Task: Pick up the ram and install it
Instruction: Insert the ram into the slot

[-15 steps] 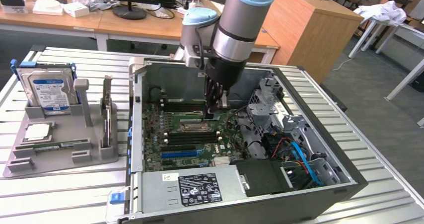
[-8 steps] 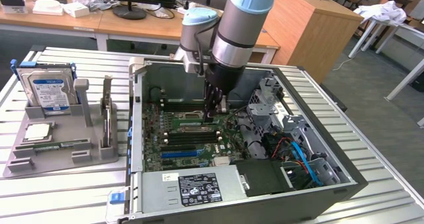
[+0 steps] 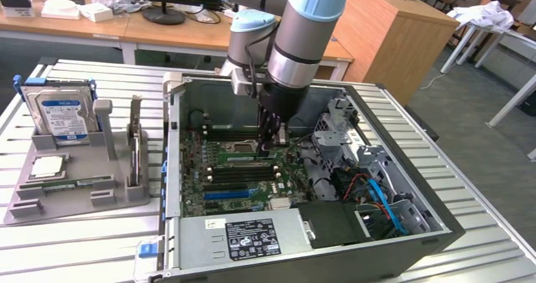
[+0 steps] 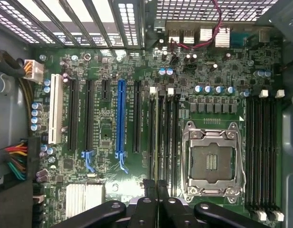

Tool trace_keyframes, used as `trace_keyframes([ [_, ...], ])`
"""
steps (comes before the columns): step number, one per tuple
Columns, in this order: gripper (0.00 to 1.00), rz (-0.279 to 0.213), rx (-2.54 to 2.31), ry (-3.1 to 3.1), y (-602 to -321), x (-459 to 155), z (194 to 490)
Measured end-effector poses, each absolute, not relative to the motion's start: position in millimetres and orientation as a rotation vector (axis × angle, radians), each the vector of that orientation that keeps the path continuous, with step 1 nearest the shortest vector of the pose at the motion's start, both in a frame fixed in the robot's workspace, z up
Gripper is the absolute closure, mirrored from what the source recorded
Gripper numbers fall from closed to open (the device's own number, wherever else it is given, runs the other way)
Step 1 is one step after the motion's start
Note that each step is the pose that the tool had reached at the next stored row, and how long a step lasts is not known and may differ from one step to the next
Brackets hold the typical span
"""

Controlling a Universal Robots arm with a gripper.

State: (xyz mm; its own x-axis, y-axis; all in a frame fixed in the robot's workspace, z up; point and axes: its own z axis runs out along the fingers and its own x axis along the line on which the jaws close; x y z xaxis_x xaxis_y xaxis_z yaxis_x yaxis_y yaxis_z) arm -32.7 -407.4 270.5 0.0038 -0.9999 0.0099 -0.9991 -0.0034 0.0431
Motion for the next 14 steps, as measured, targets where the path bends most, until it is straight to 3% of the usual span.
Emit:
trace_keyframes([
  [3,0.88,0.025,2.203,-2.196,-406.6,-32.9,269.4],
  [14,0.88,0.027,2.265,-2.132,-406.8,-32.9,262.6],
])
